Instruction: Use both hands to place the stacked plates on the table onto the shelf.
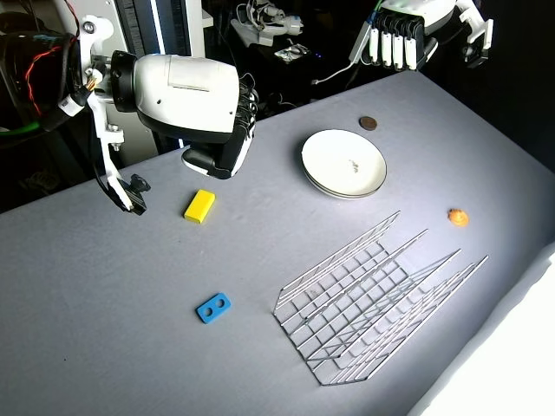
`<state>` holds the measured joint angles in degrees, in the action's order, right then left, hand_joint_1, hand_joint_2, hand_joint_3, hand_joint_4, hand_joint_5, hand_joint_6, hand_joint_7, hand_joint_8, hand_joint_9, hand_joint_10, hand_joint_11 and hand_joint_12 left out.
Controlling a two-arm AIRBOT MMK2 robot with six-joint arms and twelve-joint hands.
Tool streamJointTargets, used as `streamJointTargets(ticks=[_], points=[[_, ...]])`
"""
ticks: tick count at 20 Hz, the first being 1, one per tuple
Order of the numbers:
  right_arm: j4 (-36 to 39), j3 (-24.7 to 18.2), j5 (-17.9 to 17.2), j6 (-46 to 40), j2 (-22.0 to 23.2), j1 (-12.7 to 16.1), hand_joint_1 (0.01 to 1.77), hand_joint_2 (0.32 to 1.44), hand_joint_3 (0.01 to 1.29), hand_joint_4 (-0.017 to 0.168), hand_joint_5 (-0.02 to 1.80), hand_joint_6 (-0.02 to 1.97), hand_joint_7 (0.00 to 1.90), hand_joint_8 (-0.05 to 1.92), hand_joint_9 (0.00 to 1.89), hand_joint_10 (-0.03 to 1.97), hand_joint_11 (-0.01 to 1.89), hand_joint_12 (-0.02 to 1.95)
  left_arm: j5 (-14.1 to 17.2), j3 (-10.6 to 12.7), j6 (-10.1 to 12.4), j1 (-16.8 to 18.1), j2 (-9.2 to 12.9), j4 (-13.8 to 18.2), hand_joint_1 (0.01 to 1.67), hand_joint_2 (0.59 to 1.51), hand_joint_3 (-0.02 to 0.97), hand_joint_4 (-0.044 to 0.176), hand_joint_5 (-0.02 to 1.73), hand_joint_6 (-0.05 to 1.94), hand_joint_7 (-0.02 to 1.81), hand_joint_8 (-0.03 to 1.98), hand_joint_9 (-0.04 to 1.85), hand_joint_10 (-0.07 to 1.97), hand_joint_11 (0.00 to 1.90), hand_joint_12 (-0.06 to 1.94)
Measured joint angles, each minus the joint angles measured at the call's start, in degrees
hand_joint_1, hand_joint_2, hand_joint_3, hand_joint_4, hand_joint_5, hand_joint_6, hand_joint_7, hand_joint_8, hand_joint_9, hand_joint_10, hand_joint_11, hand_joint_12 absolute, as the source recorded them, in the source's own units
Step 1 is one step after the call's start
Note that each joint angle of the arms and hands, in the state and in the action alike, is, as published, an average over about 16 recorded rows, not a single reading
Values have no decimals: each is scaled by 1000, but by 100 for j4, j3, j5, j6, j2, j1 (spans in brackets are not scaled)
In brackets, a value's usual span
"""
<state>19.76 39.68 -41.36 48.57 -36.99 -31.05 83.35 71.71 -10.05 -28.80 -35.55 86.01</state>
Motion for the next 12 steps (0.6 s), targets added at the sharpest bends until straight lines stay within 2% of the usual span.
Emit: streamJointTargets(ticks=[4, 7, 9, 12], points=[[0, 0, 1, 4, 0, 0, 274, 1169, 38, 17, 649, 882, 763, 852, 805, 872, 886, 844, 2, 0, 0, 0, 0, -21, 194, 1193, 18, 52, 701, 818, 715, 860, 771, 819, 880, 837], [0, 0, 1, 12, 0, 0, 264, 1148, 33, 15, 524, 705, 610, 681, 642, 694, 708, 670, 1, -1, 0, 4, 0, -37, 156, 1171, 16, 40, 559, 649, 573, 680, 613, 650, 700, 660], [2, 0, -13, 24, 0, 0, 326, 1120, 31, 13, 433, 580, 505, 559, 531, 569, 589, 557, -3, -14, 0, 7, 0, -49, 127, 1153, 17, 31, 461, 528, 470, 555, 504, 529, 579, 536], [1, 0, -61, 45, 0, 0, 468, 1043, 28, 5, 175, 227, 213, 209, 226, 212, 269, 252, -7, -49, -2, 9, -7, -73, 34, 1097, 23, 1, 183, 173, 171, 195, 195, 171, 246, 176]])
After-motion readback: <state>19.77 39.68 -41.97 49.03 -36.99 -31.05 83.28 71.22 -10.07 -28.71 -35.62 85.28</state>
